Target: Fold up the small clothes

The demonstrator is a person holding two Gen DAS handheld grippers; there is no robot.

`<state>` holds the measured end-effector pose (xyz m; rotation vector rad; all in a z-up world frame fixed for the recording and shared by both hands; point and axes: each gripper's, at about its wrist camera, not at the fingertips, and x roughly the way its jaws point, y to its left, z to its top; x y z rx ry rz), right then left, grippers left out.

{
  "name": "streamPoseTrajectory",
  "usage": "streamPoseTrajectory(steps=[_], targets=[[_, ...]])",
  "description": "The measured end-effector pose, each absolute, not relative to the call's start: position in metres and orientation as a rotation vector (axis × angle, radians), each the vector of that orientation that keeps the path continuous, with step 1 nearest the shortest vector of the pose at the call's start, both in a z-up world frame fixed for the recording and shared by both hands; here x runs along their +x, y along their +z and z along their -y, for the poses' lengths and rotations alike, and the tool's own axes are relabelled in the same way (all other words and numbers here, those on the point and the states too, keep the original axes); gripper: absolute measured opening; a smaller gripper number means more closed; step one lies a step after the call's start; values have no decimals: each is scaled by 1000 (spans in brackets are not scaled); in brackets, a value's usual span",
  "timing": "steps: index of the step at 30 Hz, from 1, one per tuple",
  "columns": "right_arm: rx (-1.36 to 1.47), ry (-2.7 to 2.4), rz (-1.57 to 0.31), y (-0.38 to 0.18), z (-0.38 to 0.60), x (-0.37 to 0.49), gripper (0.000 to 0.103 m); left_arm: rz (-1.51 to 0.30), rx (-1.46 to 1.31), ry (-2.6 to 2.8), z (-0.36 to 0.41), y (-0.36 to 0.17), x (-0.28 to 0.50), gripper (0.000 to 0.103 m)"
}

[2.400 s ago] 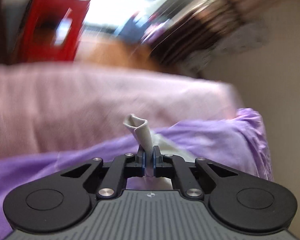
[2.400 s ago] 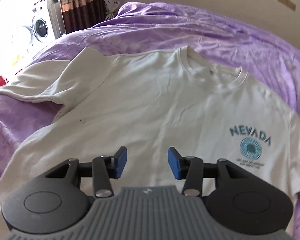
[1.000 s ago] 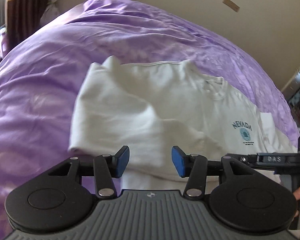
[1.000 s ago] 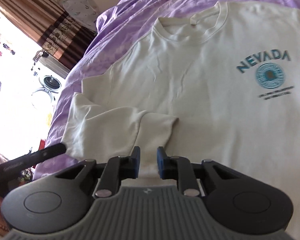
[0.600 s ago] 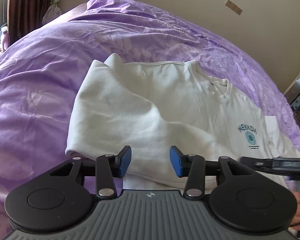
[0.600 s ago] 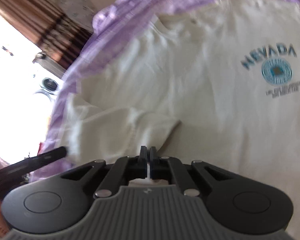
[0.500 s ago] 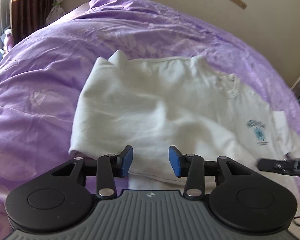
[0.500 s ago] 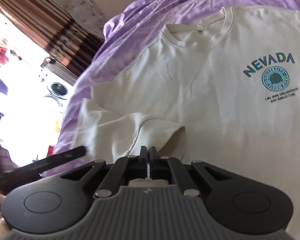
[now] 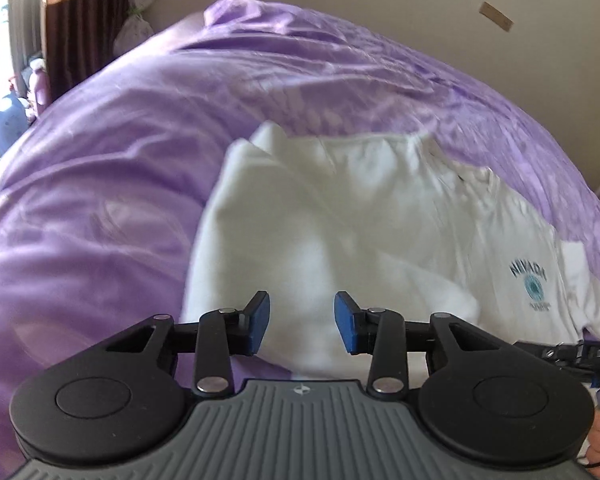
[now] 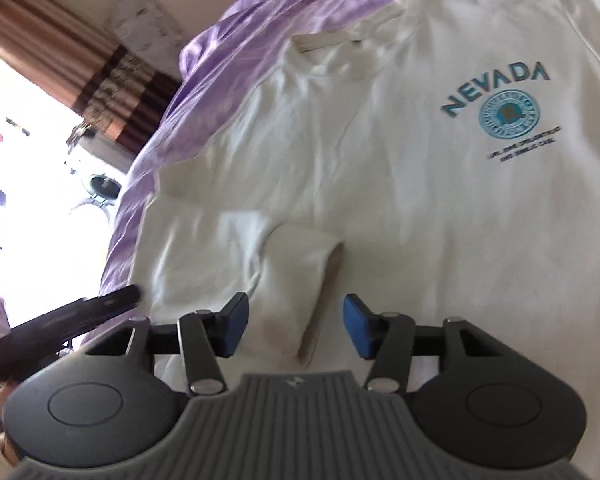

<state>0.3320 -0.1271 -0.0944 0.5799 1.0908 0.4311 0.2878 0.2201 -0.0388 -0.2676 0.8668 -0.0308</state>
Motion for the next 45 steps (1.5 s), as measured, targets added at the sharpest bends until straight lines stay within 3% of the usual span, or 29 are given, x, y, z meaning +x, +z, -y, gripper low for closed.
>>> streamPoseTrajectory(steps=[4, 6, 8, 10, 15, 23, 29, 33, 40, 45], targets=[[707, 402, -1194, -134, 123, 354, 48, -850, -307, -2, -239, -31, 287, 45], [773, 418, -1181, -142, 120, 356, 33, -845, -322, 12, -248, -29, 286, 45], [811, 445, -1201, -143, 114, 357, 7, -837, -336, 36, -258, -27, 286, 45], [755, 450, -1182, -130, 107, 357, 4, -824, -358, 57, -269, -25, 286, 45], [563, 498, -1039, -47, 85, 368, 2, -809, -495, 91, -298, -21, 293, 45], [311, 635, -689, 143, 36, 394, 1, -800, -600, 100, -313, -17, 308, 45], [332, 493, -554, 202, 100, 410, 1, -833, -592, 58, -295, -27, 324, 45], [317, 356, -622, 172, 153, 421, 1, -860, -582, 39, -277, -43, 343, 45], [377, 210, -877, 28, 227, 426, 1, -880, -583, 30, -250, -69, 380, 53], [432, 176, -925, -25, 255, 432, 1, -884, -637, 25, -245, -87, 412, 55]])
